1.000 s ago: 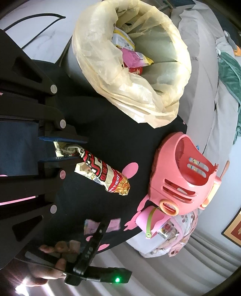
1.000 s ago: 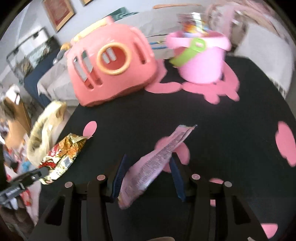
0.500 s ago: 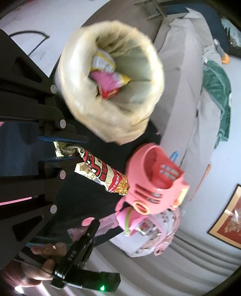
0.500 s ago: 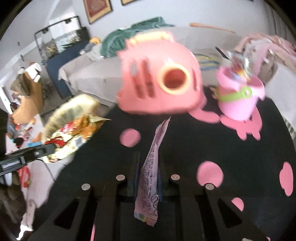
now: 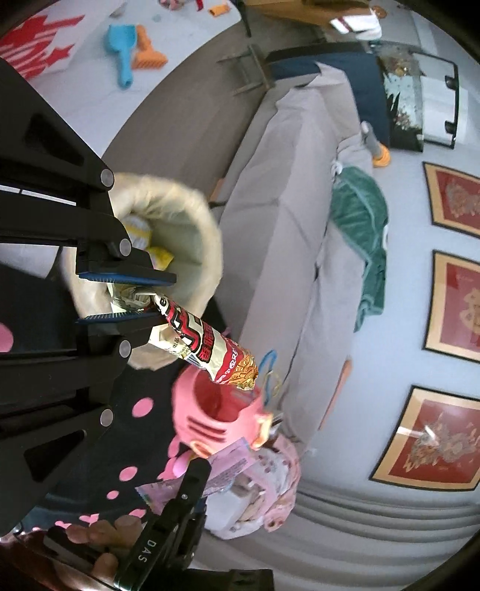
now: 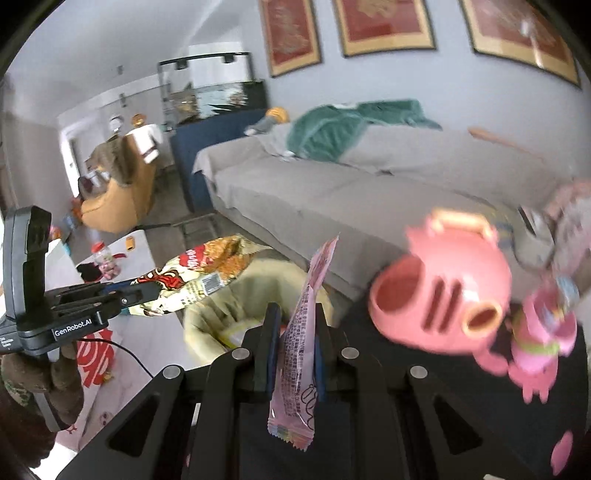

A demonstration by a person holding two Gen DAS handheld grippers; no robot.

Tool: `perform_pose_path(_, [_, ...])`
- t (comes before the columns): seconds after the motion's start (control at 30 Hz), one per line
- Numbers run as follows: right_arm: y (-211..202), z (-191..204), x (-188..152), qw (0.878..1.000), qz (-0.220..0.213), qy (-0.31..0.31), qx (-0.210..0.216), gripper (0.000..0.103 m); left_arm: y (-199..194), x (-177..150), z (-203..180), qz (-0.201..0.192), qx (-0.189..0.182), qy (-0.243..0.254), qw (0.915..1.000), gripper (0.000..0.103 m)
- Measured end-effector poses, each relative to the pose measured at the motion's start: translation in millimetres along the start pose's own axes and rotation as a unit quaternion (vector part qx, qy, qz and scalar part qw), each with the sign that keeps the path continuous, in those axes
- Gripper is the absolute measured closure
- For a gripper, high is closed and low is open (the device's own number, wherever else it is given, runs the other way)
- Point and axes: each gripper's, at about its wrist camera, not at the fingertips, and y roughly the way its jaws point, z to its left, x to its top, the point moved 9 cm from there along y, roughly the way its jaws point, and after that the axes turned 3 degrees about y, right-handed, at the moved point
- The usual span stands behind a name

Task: Collect trash
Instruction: 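Carry both wrappers over the yellow trash bag and open both grippers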

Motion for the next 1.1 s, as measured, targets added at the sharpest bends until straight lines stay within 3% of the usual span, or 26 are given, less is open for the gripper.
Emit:
perform_pose_path(0.17, [17,42,23,0.999,-0.004,-0.047,0.009,0.088,-6,9,30,-0.008,0.014,-0.014,0.9998,0.090])
perform_pose_path(0.33, [36,56,33,0.998,-0.002,-0.068,0.008,0.088,6,9,53,0.002,0.014,-0.034,0.9993,0.090])
perform_pose_path(0.6, [69,37,26,0.998,0.031,-0.060,0.000,0.088,82,-13,66,0.067,-0.014,-0.068,0.9954,0.089])
perform_pose_path(0.7, [82,28,21,0.998,0.044,-0.049,-0.002,0.088,103,-25,66,0.089,-0.035,-0.085,0.9918,0.081])
perform_pose_path(0.77, [91,22,17,0.998,0.053,-0.041,-0.001,0.088,115,-34,68,0.102,-0.052,-0.106,0.9877,0.057])
perform_pose_path(0.83, [100,21,15,0.997,0.062,-0.036,0.002,0.088,121,-37,73,0.105,-0.059,-0.119,0.9856,0.048])
perform_pose_path(0.97, [124,23,7,0.996,0.082,-0.028,0.016,0.088,119,-37,89,0.089,-0.056,-0.149,0.9833,0.048])
perform_pose_path(1.1, [148,33,-3,0.994,0.104,-0.019,0.038,0.088,102,-32,118,0.046,-0.016,-0.174,0.9836,0.048])
